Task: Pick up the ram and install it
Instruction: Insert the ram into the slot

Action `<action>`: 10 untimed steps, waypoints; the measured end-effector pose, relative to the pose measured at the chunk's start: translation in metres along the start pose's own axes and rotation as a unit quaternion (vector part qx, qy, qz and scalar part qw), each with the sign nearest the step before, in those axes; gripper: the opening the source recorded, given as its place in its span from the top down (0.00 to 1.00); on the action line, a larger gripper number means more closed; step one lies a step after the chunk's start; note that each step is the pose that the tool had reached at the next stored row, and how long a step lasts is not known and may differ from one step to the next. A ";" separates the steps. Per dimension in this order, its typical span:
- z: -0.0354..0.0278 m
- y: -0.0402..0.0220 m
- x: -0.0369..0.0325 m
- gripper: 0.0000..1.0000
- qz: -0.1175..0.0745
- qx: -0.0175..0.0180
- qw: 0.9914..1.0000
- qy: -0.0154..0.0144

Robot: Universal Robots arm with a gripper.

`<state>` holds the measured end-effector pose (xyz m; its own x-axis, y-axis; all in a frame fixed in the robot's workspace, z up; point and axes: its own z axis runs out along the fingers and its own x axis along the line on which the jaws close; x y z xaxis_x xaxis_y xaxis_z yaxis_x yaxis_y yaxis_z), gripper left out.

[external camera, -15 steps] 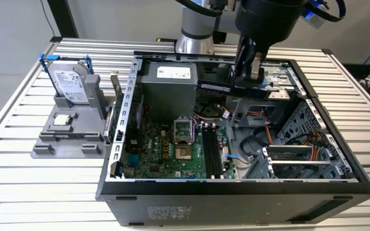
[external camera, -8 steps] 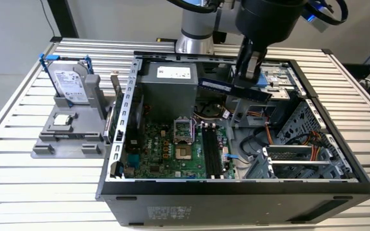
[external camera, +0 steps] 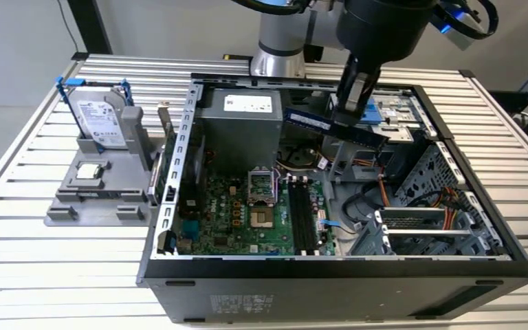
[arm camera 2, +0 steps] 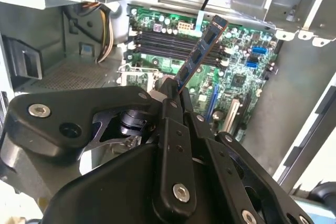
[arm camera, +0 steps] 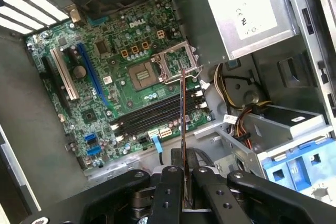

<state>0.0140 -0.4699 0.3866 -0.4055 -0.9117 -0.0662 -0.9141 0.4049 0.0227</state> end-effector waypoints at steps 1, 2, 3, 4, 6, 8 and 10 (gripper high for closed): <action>0.0000 0.0000 0.0000 1.00 0.005 0.000 1.000 0.000; 0.0000 0.0000 0.0000 1.00 0.008 0.001 1.000 0.000; 0.0000 0.0000 0.0000 1.00 0.010 0.001 1.000 0.000; 0.0000 0.0000 0.0000 1.00 0.010 0.001 1.000 0.000; 0.0000 0.0000 0.0000 1.00 0.010 0.001 1.000 0.000; 0.0000 0.0000 0.0000 1.00 0.010 0.001 1.000 0.000; 0.0000 0.0000 0.0000 1.00 0.013 0.001 1.000 0.000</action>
<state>0.0140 -0.4699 0.3866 -0.4297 -0.9006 -0.0662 -0.9029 0.4292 0.0226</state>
